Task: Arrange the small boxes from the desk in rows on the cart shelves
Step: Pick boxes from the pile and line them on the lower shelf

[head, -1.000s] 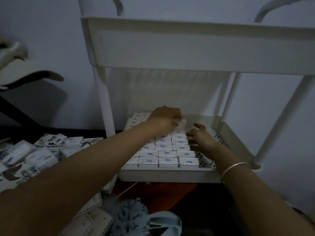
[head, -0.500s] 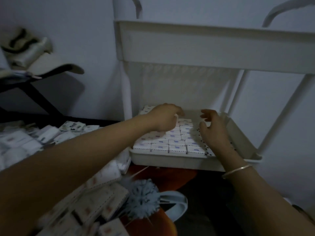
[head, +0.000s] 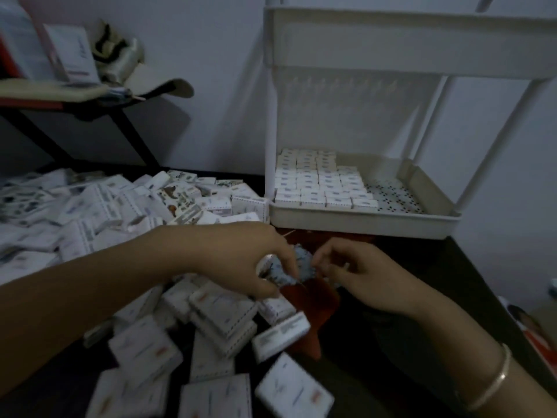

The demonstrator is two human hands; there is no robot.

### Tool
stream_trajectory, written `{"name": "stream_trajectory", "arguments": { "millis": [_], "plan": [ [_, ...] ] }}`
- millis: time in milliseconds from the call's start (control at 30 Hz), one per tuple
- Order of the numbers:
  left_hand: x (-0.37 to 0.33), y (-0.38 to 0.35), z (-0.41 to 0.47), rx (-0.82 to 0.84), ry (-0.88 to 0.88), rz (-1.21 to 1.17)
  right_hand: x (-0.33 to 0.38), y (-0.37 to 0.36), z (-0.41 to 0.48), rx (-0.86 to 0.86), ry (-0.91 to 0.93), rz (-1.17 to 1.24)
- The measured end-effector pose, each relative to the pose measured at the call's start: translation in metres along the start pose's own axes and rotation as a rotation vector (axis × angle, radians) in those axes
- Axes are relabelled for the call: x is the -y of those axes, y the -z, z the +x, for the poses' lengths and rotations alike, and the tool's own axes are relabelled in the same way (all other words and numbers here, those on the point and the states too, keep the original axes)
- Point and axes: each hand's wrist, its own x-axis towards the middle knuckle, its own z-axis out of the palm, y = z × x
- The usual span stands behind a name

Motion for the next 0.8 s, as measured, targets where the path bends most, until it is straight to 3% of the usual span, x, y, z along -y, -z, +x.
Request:
{"name": "stream_trajectory", "arguments": {
  "millis": [167,367,600,800],
  "plan": [
    [-0.002,-0.022,0.005,0.128,0.069,0.097,0.014,-0.025,-0.037,0.243,-0.028,0.132],
    [-0.013,-0.017,0.029,0.304,0.196,0.136,0.007,-0.052,-0.047,0.064,0.088,-0.020],
    [0.002,-0.020,0.039,0.048,0.123,-0.095,-0.002,-0.038,-0.054,-0.051,-0.129,0.300],
    [0.007,-0.030,0.056,-0.203,0.015,-0.229,-0.018,-0.019,-0.064,-0.233,-0.257,0.373]
  ]
}}
